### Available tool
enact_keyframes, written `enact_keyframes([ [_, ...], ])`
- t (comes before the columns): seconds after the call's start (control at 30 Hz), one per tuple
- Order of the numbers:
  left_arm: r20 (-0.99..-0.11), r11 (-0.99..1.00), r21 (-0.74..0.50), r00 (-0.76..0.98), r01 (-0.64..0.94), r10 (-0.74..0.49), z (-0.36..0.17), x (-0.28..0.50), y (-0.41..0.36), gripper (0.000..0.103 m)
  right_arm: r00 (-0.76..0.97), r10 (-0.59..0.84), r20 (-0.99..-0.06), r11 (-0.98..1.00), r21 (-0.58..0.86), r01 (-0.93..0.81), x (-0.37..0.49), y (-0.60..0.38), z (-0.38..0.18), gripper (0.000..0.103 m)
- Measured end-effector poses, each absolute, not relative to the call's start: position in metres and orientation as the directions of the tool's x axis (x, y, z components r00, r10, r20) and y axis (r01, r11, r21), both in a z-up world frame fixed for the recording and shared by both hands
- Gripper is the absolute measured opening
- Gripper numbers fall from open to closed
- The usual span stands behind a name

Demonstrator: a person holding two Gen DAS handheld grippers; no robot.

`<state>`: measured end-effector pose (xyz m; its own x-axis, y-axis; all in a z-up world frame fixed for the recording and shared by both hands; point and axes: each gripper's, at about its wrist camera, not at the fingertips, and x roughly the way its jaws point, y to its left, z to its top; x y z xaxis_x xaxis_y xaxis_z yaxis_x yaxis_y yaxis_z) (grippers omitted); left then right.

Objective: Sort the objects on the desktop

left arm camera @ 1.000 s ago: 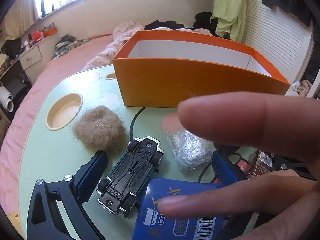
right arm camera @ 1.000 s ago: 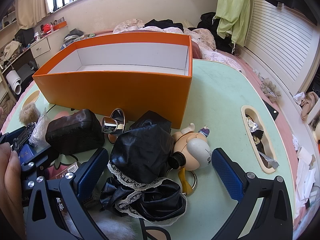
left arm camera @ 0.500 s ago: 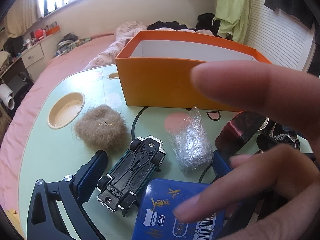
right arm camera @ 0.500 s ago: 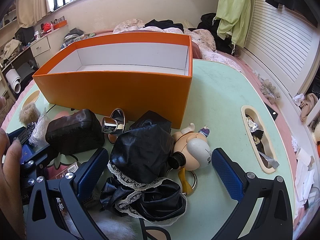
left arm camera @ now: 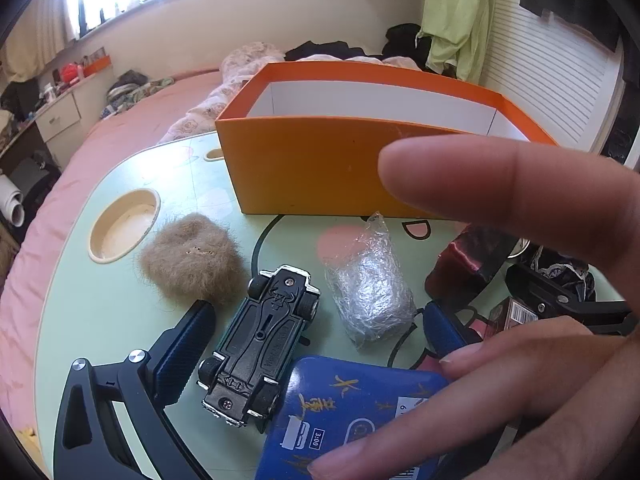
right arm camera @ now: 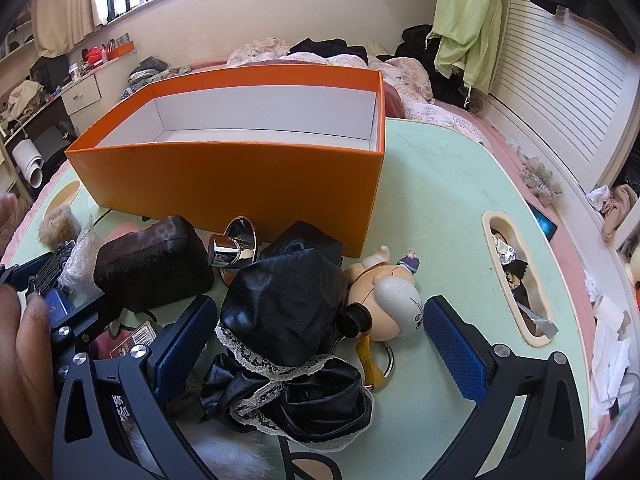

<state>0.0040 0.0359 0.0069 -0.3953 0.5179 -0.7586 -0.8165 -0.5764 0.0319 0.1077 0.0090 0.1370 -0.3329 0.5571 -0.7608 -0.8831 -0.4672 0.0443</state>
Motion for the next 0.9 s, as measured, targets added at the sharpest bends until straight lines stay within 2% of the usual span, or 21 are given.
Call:
enact_keyframes([
  [0.9,-0.756,-0.566,0.021,-0.384,-0.824,0.530,0.0066,0.0040,0.0350,0.103,-0.327,0.555,-0.765,-0.460,0.045,-0.887,0.1087,0.0118,0.1370,0.103],
])
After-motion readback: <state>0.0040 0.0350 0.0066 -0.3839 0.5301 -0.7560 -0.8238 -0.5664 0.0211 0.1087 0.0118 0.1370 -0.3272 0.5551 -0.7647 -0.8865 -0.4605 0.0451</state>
